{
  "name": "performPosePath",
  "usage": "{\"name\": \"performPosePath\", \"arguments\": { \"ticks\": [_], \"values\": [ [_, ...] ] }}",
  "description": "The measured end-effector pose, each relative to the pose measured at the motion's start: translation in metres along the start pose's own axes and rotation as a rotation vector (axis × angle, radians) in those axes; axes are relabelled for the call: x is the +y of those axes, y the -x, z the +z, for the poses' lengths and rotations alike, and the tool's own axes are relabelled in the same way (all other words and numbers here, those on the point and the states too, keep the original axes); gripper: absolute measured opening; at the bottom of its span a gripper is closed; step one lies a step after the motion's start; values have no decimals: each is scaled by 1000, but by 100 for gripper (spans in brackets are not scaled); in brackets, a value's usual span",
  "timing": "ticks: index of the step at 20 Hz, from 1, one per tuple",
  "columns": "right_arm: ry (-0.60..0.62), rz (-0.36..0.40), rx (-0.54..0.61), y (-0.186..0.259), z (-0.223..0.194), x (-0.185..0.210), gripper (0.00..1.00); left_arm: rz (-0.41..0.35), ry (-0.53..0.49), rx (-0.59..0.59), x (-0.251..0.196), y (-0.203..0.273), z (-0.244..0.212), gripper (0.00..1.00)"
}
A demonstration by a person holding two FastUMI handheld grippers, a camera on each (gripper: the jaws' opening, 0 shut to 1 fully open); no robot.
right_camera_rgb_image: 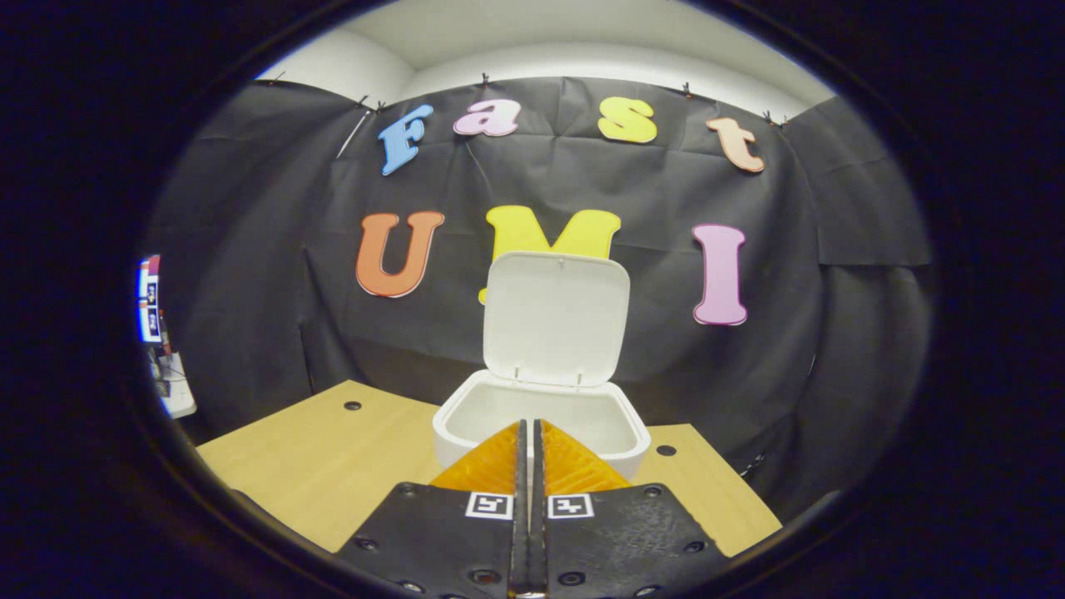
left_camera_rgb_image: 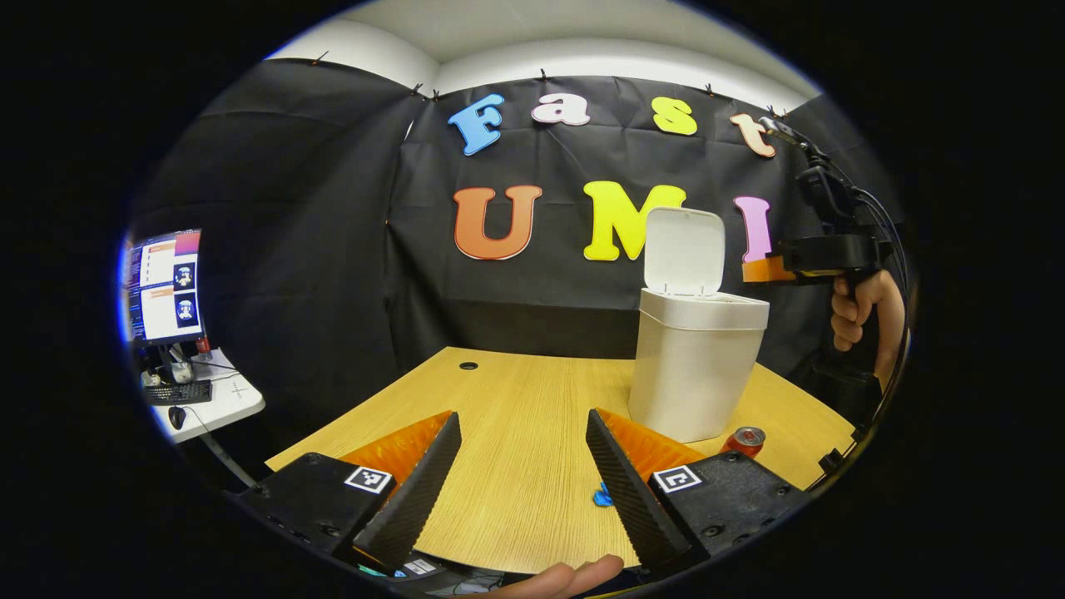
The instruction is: Press the lid of the desktop garbage bin to open it, pick up the crumpled paper on the desktop and throw it into the bin, then pick up the pop can on the desktop and drop it into the bin, and finally close the garbage bin lid.
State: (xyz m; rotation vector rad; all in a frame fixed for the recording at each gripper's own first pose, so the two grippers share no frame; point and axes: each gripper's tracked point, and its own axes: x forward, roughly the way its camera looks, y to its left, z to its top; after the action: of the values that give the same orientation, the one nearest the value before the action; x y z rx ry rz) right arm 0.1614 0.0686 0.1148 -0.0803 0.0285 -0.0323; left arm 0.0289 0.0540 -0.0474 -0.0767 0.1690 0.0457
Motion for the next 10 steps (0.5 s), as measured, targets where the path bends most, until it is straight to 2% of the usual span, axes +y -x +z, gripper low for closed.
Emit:
{"name": "performPosePath", "arguments": {
  "ticks": [1, 2, 8, 10],
  "values": [
    [-11, 9, -8, 6, -2, -1, 3, -6, 1, 4, -2, -1, -2, 98],
    [-24, 15, -18, 13, -2, -5, 0, -16, 1, 10, -5, -2, -3, 98],
    [-49, 27, -52, 48, -21, -25, 1, -50, -47, 42, -24, -10, -16, 98],
    [-36, 21, -59, 57, -29, -30, 10, -46, -64, 50, -28, -13, -20, 98]
  ]
}}
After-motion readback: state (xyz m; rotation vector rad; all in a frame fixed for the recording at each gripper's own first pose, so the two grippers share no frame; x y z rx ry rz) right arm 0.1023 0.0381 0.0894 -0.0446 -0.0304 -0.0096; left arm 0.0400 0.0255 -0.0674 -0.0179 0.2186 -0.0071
